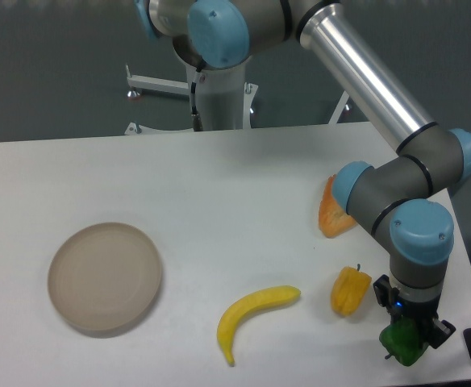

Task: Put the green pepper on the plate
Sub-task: 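Lift the grasped green pepper up off the table with the gripper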

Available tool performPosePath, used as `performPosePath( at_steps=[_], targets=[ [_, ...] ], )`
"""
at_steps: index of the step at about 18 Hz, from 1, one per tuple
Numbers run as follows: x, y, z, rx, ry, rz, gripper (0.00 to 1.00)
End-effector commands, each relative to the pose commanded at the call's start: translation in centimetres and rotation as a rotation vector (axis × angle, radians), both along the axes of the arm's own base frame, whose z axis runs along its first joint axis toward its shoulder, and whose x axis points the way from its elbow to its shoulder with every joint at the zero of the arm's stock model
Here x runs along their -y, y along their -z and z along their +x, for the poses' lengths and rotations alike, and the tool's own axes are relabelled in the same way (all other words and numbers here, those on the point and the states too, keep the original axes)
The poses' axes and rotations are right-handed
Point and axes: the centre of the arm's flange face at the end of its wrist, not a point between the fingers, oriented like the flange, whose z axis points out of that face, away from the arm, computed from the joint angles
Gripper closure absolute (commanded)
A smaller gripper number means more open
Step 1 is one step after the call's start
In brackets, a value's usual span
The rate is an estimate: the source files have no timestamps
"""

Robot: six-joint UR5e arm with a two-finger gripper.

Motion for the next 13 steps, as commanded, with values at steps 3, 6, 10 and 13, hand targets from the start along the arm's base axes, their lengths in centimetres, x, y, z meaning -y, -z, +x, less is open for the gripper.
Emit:
performPosePath(
  at_steps=[3, 6, 10, 13],
  targets=[
    [-0.3, -0.3, 0.8, 0.001, 0.003, 0.0, 0.74],
    [-0.7, -0.7, 2.6, 0.014, 0.016, -0.009, 0.74],
    [0.0, -2.2, 3.6, 0.047, 0.0, -0.011, 0.74],
    [0.4, -3.3, 4.5, 0.087, -0.052, -0.018, 0.74]
  ],
)
